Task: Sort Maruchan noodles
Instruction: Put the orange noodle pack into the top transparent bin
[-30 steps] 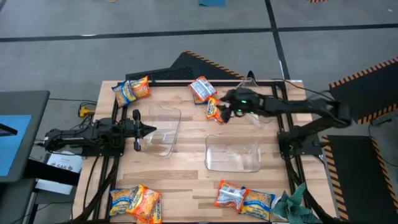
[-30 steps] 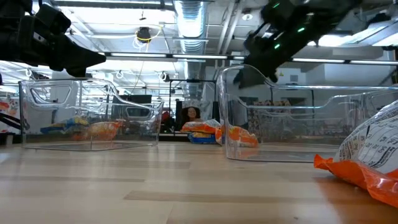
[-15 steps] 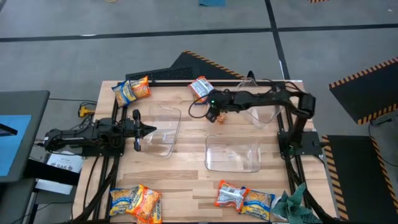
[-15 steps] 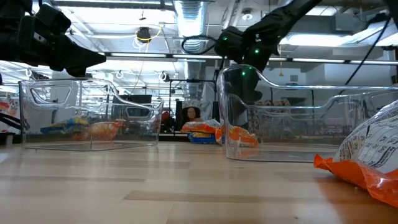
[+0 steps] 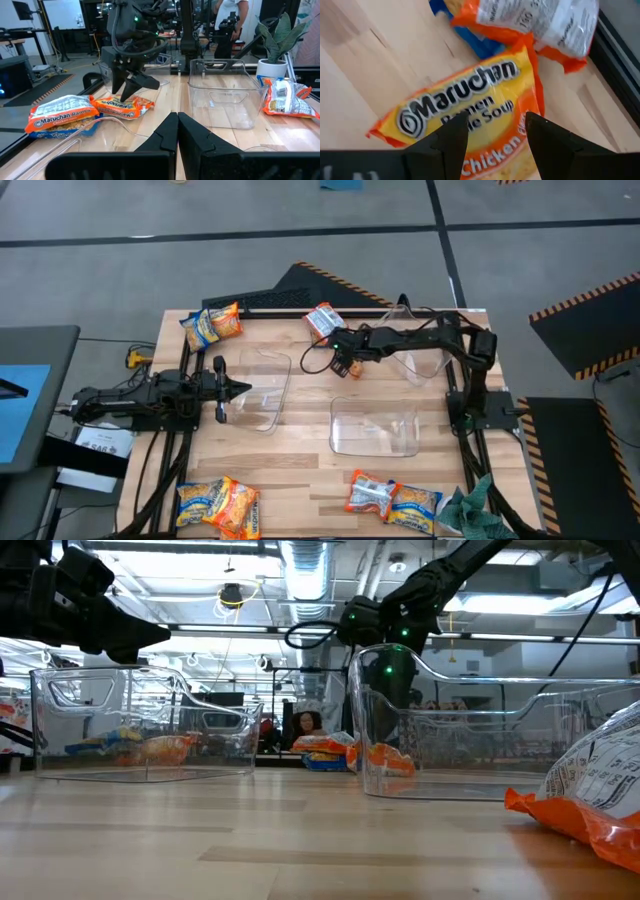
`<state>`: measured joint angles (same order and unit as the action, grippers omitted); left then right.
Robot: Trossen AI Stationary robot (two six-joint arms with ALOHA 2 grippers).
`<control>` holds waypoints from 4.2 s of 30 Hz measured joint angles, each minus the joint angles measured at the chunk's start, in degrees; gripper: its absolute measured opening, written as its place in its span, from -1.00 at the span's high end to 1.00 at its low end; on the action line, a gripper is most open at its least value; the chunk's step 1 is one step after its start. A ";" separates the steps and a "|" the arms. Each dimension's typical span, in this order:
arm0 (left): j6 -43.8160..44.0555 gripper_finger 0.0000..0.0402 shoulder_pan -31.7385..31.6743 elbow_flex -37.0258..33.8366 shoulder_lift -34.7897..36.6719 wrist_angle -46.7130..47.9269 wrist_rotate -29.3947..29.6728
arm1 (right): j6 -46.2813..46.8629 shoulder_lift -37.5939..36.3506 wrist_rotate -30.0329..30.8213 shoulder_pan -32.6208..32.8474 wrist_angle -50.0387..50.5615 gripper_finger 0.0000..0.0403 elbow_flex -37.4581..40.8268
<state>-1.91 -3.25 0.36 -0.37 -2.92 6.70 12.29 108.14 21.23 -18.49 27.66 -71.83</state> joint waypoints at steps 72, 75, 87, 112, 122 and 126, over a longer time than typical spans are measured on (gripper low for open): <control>0.00 1.00 -0.01 0.00 0.01 0.00 -0.04 | 10.51 -37.66 23.53 -1.48 16.13 0.97 18.88; 0.00 1.00 -0.02 0.00 -0.01 0.02 -0.04 | 11.69 -39.21 20.45 -4.18 14.67 0.97 21.55; 0.00 1.00 -0.01 0.00 0.00 0.01 -0.04 | 11.72 -38.40 18.82 -7.90 8.80 0.70 22.69; 0.00 1.00 0.00 0.01 0.00 0.02 -0.04 | 3.08 -11.85 -8.12 -4.73 -33.44 -0.13 10.24; 0.00 1.00 -0.01 0.02 0.01 0.02 -0.03 | 1.30 5.58 -1.63 -7.06 -20.95 -0.13 -9.36; 0.00 1.00 -0.02 0.00 0.01 0.02 -0.02 | 1.29 9.03 -0.17 -7.24 -17.88 -0.10 -12.63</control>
<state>-1.91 -3.27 0.36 -0.36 -2.90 6.68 13.58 117.17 21.06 -25.74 9.78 -84.47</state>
